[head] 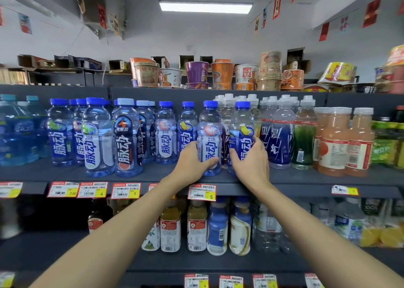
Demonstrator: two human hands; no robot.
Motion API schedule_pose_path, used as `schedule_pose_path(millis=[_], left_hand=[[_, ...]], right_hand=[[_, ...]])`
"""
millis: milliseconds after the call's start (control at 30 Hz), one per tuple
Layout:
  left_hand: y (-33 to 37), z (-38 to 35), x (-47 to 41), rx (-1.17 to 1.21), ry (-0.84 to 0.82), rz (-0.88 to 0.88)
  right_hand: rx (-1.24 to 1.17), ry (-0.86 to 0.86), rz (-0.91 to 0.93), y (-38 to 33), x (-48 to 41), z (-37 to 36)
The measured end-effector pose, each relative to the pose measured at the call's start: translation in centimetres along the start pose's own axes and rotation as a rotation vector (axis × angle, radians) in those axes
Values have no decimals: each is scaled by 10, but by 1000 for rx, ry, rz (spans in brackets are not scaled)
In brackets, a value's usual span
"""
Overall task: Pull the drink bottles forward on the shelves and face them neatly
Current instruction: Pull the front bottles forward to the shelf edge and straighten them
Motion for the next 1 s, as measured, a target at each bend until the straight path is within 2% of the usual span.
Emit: schedule_pose_path(millis=[367, 700, 800, 900, 1000], left_hand=[[-7, 26, 7, -27, -12, 79], [-50, 85, 27, -63, 76, 67], [-62, 95, 32, -43, 46, 49], [-72, 99, 37, -98, -52, 25], [-78, 98, 36, -193, -111, 21]], right_hand=[[-100, -75, 73, -21, 12, -15], [-141, -189, 131, -68, 41, -62], [-160, -219, 135, -75, 44, -72], [-188, -406, 119, -70, 42, -75], [-29, -590, 110, -59, 42, -78]])
Point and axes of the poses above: each hand's wrist, its own x-axis away from the middle knuckle, its own z-axis out of the back of the hand, y = z × x, the point moved 6 cm from there along -x, towards the middle knuckle, and after that the axes turned 3 degrees about -x, right-handed, at the moved point
